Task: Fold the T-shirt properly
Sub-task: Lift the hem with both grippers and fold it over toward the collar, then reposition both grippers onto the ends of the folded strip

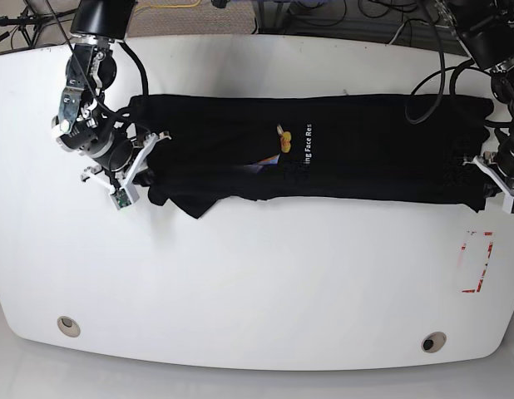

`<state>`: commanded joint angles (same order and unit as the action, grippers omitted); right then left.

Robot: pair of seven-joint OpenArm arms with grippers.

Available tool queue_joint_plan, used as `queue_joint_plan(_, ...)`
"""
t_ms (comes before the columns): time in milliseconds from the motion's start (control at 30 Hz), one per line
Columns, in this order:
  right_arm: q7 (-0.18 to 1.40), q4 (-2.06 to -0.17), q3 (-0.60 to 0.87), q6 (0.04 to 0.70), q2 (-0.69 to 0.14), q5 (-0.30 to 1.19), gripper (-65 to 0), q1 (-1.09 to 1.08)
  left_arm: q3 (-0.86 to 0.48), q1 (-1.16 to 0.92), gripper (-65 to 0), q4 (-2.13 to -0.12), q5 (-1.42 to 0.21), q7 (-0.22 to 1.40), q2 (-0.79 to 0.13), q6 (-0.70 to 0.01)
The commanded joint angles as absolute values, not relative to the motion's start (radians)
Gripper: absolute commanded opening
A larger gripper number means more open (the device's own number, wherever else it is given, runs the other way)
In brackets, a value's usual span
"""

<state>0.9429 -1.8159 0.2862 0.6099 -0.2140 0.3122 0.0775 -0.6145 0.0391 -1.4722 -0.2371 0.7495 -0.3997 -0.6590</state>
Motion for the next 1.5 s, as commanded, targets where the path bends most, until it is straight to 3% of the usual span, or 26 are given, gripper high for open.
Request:
queue_joint_plan(467, 0.943, -1.865, 0.282, 0.610, -0.205, 0.318, -59.9, 0.206, -0.664, -0.162, -65.0, -1.540, -0.229, 0.750, -0.401, -0.659)
queue_joint_plan(600, 0.943, -1.862, 0.280, 0.608, -0.205, 0.318, -50.1, 0.225, -0.664, -0.202, -65.0, -1.537, -0.229, 0.750, -0.401, -0.659)
queue_joint_plan(733, 0.943, -1.865, 0.285, 0.607, -0.186, 0.311, -35.8, 0.243, -0.657, -0.229, -65.0, -1.537, -0.229, 0.750, -0.404, -0.659)
queue_joint_plan(833, 0.943, -1.867, 0.286, 0.607, -0.180, 0.311, -28.5, 0.245, -0.654, -0.229, -55.3, -1.537, -0.228, 0.773, -0.404, -0.659)
queue_joint_plan(867, 0.943, -1.868, 0.286, 0.607, -0.179, 0.317, -25.5, 0.245, -0.654, -0.229, -47.2, -1.537, -0.228, 0.805, -0.406, -0.659)
queue_joint_plan(933, 0.943, -1.877, 0.286, 0.608, -0.177, 0.318, -23.9, 0.245, -0.654, -0.226, -38.3, -1.543, -0.228, 0.840, -0.406, -0.659)
queue_joint_plan(967, 0.943, -1.900, 0.286, 0.608, -0.177, 0.320, -23.3, 0.245, -0.654, -0.225, -29.4, -1.547, -0.228, 0.868, -0.406, -0.659)
queue_joint_plan(1067, 0.943, -1.948, 0.286, 0.607, -0.159, 0.320, -23.3, 0.242, -0.654, -0.205, -14.7, -1.567, -0.228, 0.895, -0.423, -0.659)
queue_joint_plan(1300, 0.940, -2.017, 0.286, 0.611, -0.119, 0.320, -23.3, 0.232, -0.662, -0.180, -13.2, -1.690, -0.231, 0.898, -0.433, -0.659)
queue_joint_plan(1500, 0.937, -2.005, 0.282, 0.613, -0.090, 0.409, -24.7, 0.183, -0.665, -0.180, -13.2, -1.863, -0.232, 0.898, -0.426, -0.659)
